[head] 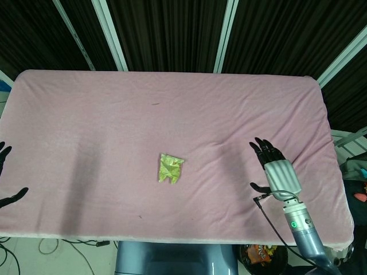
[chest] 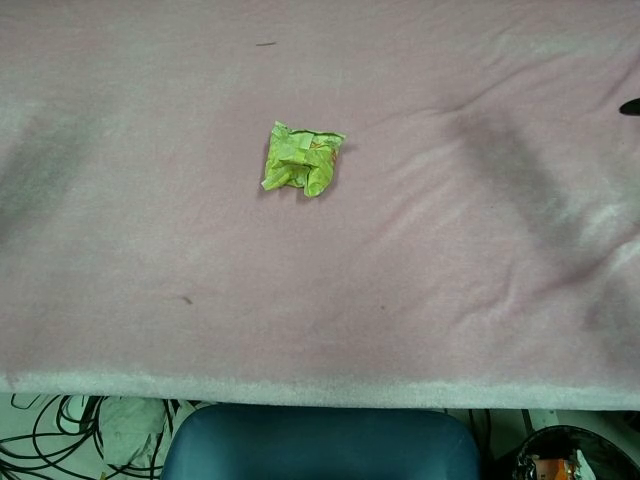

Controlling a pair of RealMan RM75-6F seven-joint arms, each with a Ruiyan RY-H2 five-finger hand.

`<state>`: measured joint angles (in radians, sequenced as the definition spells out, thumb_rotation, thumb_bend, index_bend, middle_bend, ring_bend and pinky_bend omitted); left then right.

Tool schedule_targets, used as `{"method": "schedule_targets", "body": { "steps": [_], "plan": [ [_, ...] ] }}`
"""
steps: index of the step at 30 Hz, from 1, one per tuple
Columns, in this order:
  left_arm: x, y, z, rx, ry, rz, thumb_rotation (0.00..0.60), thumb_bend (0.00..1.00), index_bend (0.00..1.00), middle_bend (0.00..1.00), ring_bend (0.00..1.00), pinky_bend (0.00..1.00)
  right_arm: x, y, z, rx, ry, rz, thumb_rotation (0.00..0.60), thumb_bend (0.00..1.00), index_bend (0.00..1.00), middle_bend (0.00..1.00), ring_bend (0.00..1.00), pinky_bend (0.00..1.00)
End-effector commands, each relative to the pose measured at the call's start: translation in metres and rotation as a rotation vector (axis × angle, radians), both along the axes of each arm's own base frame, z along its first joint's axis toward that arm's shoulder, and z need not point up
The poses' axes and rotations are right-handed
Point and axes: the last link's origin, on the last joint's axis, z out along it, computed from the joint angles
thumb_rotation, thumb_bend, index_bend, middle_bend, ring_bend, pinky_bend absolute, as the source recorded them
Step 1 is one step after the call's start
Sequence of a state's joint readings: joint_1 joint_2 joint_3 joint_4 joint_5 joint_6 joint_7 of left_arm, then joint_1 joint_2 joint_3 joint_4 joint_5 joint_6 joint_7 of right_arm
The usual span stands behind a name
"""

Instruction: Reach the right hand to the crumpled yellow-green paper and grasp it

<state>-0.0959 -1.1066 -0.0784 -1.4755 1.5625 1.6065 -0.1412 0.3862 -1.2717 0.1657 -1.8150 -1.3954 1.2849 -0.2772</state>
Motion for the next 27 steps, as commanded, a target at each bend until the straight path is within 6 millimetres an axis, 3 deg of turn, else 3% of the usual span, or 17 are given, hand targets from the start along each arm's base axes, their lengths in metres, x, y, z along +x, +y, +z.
{"method": "schedule_targets", "body": {
  "steps": [1,8,14,22,27],
  "plan": [
    [0.0,0.0,0.001,-0.001,-0.008,0.004,0.6,0.01,0.0,0.0,0.0,0.0,0.027,-0.011,-0.017,0.053,-0.022,0.055,0.6,0.13,0.0,0.0,0.0,0.2],
    [0.0,0.001,0.0,-0.019,-0.034,0.018,0.6,0.01,0.0,0.0,0.0,0.0,0.086,-0.037,-0.068,0.158,-0.035,0.14,0.6,0.16,0.02,0.06,0.05,0.25],
    [-0.001,0.003,0.001,-0.03,-0.055,0.032,0.6,0.01,0.0,0.0,0.0,0.0,0.12,-0.052,-0.119,0.236,-0.02,0.153,0.6,0.18,0.1,0.11,0.09,0.26],
    [-0.004,0.006,0.003,-0.038,-0.092,0.055,0.6,0.01,0.0,0.0,0.0,0.0,0.146,-0.061,-0.176,0.312,-0.007,0.122,0.6,0.2,0.2,0.17,0.14,0.28],
    [-0.004,0.007,0.004,-0.042,-0.106,0.062,0.6,0.01,0.0,0.0,0.0,0.0,0.153,-0.064,-0.199,0.334,0.001,0.11,0.6,0.22,0.22,0.18,0.14,0.28]
  ]
}}
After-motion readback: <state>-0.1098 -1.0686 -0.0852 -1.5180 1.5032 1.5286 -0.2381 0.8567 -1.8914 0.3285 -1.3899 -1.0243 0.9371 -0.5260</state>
